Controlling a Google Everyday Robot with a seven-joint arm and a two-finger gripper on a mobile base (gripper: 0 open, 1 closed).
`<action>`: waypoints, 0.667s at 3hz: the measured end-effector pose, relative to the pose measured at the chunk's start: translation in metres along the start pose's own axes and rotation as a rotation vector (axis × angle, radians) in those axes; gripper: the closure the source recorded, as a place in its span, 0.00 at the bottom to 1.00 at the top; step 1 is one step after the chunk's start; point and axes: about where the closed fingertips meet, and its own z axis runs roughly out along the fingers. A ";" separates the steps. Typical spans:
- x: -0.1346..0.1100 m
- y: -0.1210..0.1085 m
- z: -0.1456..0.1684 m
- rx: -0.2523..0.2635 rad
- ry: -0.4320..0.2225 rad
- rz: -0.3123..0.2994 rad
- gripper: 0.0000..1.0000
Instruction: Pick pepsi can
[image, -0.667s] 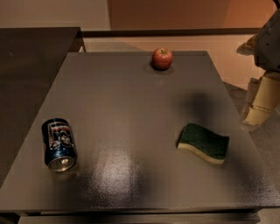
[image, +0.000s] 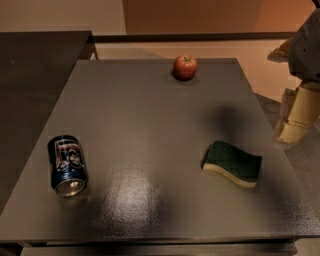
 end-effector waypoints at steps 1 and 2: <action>-0.028 0.006 0.008 -0.032 -0.026 -0.098 0.00; -0.066 0.011 0.023 -0.067 -0.048 -0.218 0.00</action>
Offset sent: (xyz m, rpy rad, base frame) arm 0.0148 0.1144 -0.0233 -0.0157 0.0551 0.3888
